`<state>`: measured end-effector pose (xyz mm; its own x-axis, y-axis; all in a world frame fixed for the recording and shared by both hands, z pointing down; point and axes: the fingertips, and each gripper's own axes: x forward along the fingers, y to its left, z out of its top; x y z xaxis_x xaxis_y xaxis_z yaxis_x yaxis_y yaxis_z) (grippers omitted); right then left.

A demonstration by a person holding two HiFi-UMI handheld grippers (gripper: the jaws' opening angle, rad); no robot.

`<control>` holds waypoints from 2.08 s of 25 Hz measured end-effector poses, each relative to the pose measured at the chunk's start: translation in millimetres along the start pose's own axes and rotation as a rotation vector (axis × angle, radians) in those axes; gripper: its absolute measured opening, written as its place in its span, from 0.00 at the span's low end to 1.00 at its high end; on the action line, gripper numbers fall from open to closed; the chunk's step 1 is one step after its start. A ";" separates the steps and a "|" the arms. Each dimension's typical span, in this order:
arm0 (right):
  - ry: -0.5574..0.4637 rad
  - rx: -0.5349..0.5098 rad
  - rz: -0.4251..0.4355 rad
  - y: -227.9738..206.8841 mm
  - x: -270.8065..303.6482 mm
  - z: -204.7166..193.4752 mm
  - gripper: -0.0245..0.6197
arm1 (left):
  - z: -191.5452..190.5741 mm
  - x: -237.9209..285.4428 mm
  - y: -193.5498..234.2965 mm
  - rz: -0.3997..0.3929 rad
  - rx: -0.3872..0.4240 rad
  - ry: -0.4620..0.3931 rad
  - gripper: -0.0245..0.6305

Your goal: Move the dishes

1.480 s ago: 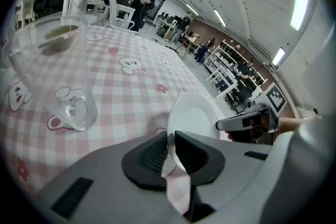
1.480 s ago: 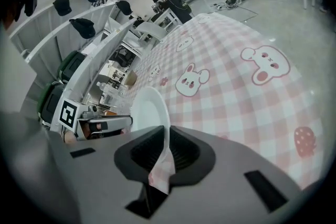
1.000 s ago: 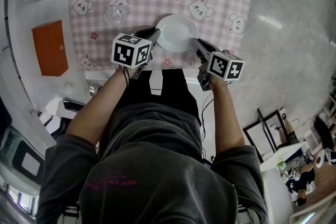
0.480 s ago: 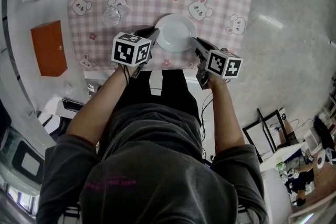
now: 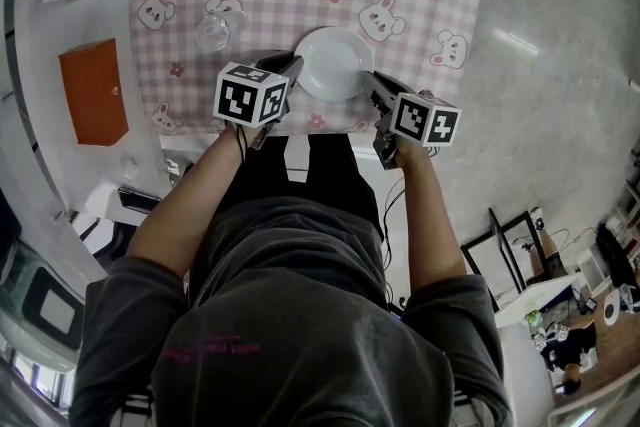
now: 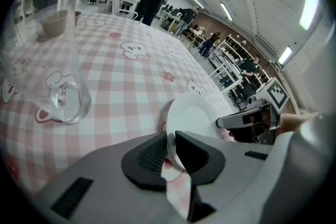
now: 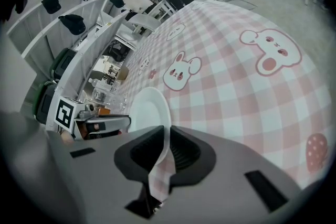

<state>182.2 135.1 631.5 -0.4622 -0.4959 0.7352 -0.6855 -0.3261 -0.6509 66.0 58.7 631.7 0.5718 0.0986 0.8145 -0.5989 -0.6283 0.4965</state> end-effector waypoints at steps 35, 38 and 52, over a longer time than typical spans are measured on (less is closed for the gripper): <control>0.008 -0.072 -0.060 -2.1 -0.6 -5.4 0.10 | -7.9 -10.2 2.5 0.061 0.029 -0.020 0.14; -0.021 -0.078 -0.050 -0.5 -6.3 3.2 0.10 | -5.0 -16.1 2.6 0.064 0.033 -0.035 0.14; -0.189 -0.204 0.009 49.6 -72.2 71.3 0.10 | 29.8 -85.6 -63.9 0.015 0.165 -0.174 0.14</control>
<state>221.6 97.4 532.5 -0.3690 -0.6459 0.6683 -0.7898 -0.1611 -0.5918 72.0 67.4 521.3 0.6603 -0.0373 0.7500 -0.5162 -0.7480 0.4172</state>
